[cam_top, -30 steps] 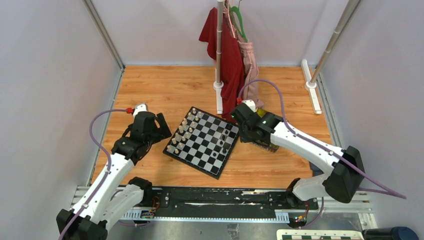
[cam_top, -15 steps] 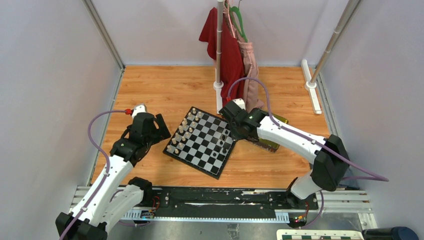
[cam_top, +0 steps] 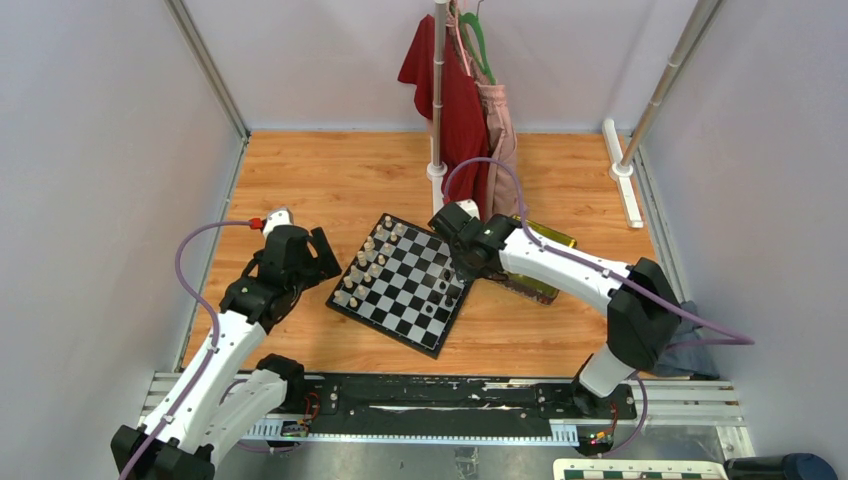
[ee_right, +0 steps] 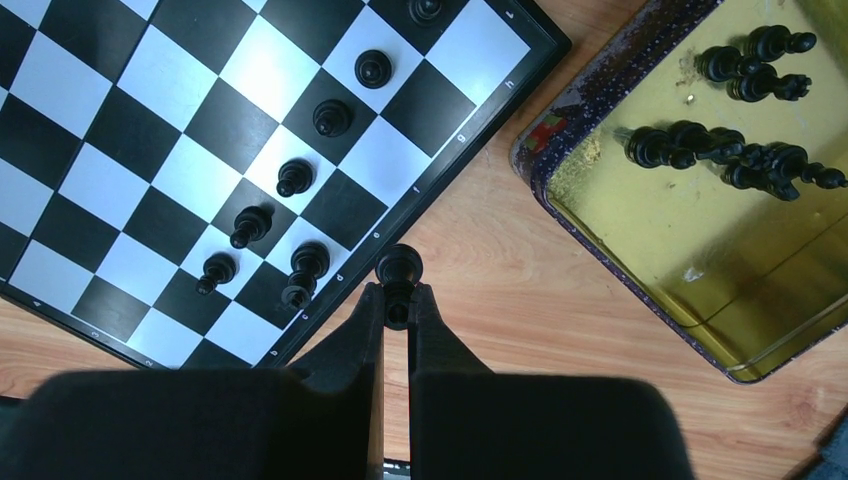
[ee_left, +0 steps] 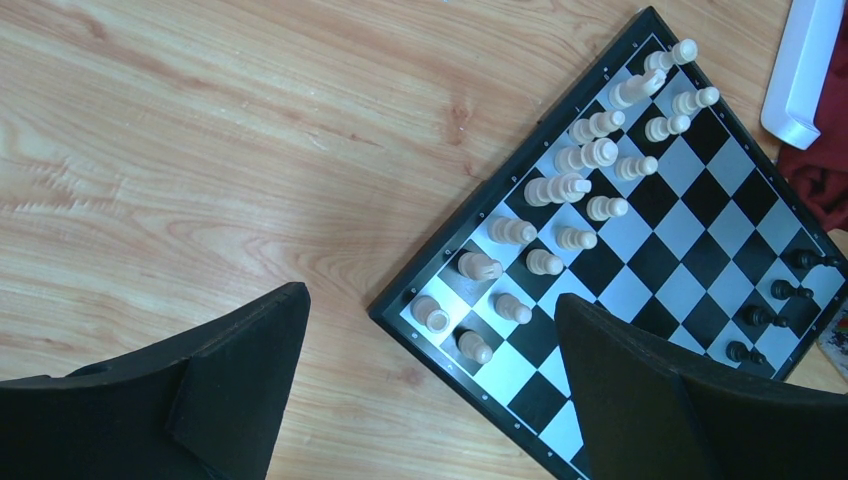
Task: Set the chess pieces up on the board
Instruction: Place the chess piece on the chessboard.
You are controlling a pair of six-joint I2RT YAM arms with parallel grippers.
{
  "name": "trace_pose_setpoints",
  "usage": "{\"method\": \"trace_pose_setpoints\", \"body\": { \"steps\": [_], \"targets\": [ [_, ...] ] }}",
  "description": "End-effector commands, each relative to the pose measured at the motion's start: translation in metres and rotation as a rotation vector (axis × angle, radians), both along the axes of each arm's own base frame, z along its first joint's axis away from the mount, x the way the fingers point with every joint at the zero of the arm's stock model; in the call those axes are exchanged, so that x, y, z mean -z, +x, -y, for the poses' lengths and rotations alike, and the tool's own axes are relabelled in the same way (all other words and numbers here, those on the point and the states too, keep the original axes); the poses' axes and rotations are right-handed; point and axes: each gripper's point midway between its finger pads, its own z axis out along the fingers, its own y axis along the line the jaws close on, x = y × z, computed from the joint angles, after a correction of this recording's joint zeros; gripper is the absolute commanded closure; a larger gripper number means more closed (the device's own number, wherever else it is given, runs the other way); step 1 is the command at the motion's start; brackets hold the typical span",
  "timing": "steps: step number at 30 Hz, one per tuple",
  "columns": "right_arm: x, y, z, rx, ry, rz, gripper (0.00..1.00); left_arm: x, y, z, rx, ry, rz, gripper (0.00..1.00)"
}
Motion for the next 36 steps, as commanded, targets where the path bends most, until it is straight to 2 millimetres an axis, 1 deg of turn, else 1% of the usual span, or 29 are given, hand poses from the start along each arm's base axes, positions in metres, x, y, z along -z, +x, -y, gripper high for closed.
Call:
{"method": "trace_pose_setpoints", "body": {
  "steps": [1, 14, 36],
  "targets": [
    [-0.001, 0.0, -0.009, -0.036, -0.008, -0.002, 1.0, 0.005, 0.0, -0.002, -0.012, 0.006, -0.006, 0.0],
    [0.013, 0.001, -0.015, -0.059, -0.019, -0.033, 1.0, 0.009, 0.002, -0.001, -0.013, 0.009, -0.015, 0.0],
    [0.024, 0.005, -0.025, -0.073, -0.023, -0.061, 1.0, 0.013, 0.008, 0.001, -0.001, 0.024, -0.021, 0.0]
  ]
}}
